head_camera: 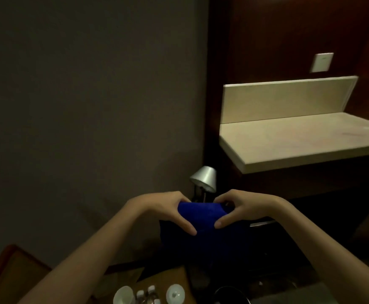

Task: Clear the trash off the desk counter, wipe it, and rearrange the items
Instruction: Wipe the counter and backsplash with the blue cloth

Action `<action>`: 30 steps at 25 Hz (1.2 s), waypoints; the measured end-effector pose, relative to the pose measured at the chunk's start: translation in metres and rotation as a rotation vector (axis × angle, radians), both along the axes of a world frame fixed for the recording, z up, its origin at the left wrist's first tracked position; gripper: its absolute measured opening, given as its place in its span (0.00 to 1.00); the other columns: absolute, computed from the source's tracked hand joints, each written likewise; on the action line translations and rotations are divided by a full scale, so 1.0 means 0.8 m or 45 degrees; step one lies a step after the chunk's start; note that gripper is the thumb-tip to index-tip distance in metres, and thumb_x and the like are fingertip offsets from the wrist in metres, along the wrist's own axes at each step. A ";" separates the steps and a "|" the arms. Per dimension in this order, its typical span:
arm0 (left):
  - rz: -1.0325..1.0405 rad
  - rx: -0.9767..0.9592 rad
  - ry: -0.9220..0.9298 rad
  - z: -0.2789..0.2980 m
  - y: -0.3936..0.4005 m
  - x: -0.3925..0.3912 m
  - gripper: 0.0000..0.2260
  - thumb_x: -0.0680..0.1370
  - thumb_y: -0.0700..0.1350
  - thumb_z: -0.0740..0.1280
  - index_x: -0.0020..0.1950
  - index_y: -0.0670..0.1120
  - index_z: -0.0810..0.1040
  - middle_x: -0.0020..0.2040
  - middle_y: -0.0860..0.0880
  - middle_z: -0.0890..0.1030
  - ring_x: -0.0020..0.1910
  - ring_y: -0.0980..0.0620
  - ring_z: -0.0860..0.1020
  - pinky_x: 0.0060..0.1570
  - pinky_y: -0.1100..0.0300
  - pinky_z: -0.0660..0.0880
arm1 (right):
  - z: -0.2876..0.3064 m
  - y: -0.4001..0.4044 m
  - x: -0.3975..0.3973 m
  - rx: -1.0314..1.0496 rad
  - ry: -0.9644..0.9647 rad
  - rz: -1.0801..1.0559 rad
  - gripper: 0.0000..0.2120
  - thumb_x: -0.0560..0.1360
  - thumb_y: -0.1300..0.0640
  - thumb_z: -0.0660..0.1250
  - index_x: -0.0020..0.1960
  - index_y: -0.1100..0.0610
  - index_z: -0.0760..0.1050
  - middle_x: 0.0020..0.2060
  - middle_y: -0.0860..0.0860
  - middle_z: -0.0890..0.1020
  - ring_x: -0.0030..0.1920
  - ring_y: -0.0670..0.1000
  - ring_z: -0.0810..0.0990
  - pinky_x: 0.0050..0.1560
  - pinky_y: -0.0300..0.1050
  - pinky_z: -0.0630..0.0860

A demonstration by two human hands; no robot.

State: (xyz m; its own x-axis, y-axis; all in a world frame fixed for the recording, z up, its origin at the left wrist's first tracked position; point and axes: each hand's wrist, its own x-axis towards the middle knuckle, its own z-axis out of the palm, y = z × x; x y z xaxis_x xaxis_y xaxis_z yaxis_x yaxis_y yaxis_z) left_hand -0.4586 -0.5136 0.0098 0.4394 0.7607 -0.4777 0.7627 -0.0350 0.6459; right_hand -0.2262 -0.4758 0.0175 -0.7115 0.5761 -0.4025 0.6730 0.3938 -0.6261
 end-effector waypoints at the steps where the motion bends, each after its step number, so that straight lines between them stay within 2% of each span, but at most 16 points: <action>1: -0.048 0.014 0.028 0.006 0.014 0.036 0.17 0.70 0.52 0.75 0.57 0.54 0.78 0.55 0.52 0.82 0.51 0.55 0.82 0.54 0.56 0.79 | 0.004 0.003 0.038 -0.005 0.019 -0.036 0.22 0.73 0.50 0.70 0.65 0.55 0.73 0.57 0.51 0.80 0.54 0.48 0.81 0.55 0.43 0.79; 2: -0.083 0.033 0.049 0.010 0.028 0.069 0.15 0.70 0.52 0.76 0.55 0.55 0.78 0.53 0.53 0.82 0.50 0.55 0.82 0.51 0.58 0.79 | 0.006 0.008 0.074 -0.012 0.031 -0.054 0.21 0.74 0.51 0.69 0.65 0.55 0.73 0.57 0.51 0.79 0.54 0.48 0.80 0.55 0.42 0.78; 4: -0.139 0.057 0.061 0.019 0.054 0.136 0.13 0.70 0.52 0.76 0.52 0.57 0.78 0.51 0.54 0.82 0.49 0.57 0.82 0.48 0.63 0.79 | 0.011 0.024 0.144 -0.014 0.029 -0.078 0.19 0.75 0.51 0.67 0.65 0.54 0.73 0.55 0.47 0.78 0.52 0.43 0.79 0.52 0.33 0.77; 6: -0.176 0.044 0.052 0.025 0.079 0.212 0.15 0.72 0.50 0.74 0.57 0.53 0.78 0.53 0.53 0.82 0.50 0.57 0.82 0.49 0.63 0.79 | 0.016 0.045 0.219 -0.008 0.007 -0.093 0.18 0.76 0.50 0.67 0.64 0.53 0.73 0.53 0.44 0.78 0.50 0.40 0.79 0.47 0.28 0.75; 8: -0.197 0.055 0.049 0.032 0.103 0.280 0.17 0.72 0.49 0.74 0.60 0.50 0.77 0.56 0.51 0.82 0.52 0.54 0.82 0.53 0.60 0.79 | 0.023 0.067 0.285 0.028 -0.004 -0.102 0.18 0.75 0.49 0.67 0.63 0.53 0.74 0.53 0.44 0.79 0.50 0.40 0.79 0.48 0.30 0.75; 12: -0.232 0.091 0.041 0.044 0.149 0.407 0.19 0.72 0.51 0.74 0.61 0.48 0.77 0.57 0.49 0.82 0.54 0.51 0.81 0.58 0.53 0.78 | 0.039 0.105 0.411 0.041 -0.001 -0.122 0.15 0.74 0.47 0.67 0.59 0.49 0.75 0.53 0.44 0.79 0.51 0.42 0.79 0.52 0.35 0.75; 20: -0.276 0.190 0.099 0.060 0.246 0.578 0.14 0.69 0.54 0.76 0.52 0.54 0.79 0.52 0.53 0.84 0.50 0.53 0.82 0.55 0.52 0.79 | 0.043 0.188 0.584 0.052 0.070 -0.202 0.14 0.70 0.41 0.67 0.55 0.41 0.75 0.52 0.41 0.80 0.53 0.42 0.79 0.54 0.37 0.75; 24: -0.283 0.219 0.130 0.066 0.323 0.635 0.16 0.68 0.54 0.77 0.52 0.51 0.81 0.50 0.51 0.85 0.49 0.52 0.83 0.53 0.51 0.80 | 0.047 0.255 0.641 0.091 0.084 -0.248 0.17 0.70 0.41 0.68 0.57 0.43 0.77 0.53 0.41 0.81 0.53 0.44 0.80 0.55 0.42 0.78; 27: -0.280 0.273 0.125 0.070 0.396 0.677 0.15 0.67 0.54 0.78 0.50 0.50 0.81 0.48 0.51 0.85 0.48 0.51 0.83 0.51 0.53 0.80 | 0.055 0.319 0.681 0.169 0.096 -0.321 0.18 0.71 0.44 0.70 0.59 0.49 0.78 0.51 0.42 0.82 0.51 0.44 0.81 0.47 0.36 0.79; 30: -0.307 0.322 0.124 0.074 0.480 0.717 0.11 0.68 0.55 0.77 0.46 0.55 0.80 0.45 0.55 0.84 0.46 0.54 0.82 0.47 0.59 0.79 | 0.061 0.400 0.720 0.244 0.112 -0.325 0.17 0.72 0.46 0.71 0.58 0.51 0.80 0.52 0.43 0.83 0.51 0.43 0.82 0.54 0.40 0.79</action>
State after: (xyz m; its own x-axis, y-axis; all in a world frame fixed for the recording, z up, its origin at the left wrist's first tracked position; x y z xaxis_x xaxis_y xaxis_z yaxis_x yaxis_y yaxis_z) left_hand 0.1149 -0.1299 0.0687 0.5822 0.7403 -0.3362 0.7706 -0.3706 0.5184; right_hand 0.3501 -0.1556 0.0665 -0.5615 0.7996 -0.2131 0.7118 0.3354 -0.6171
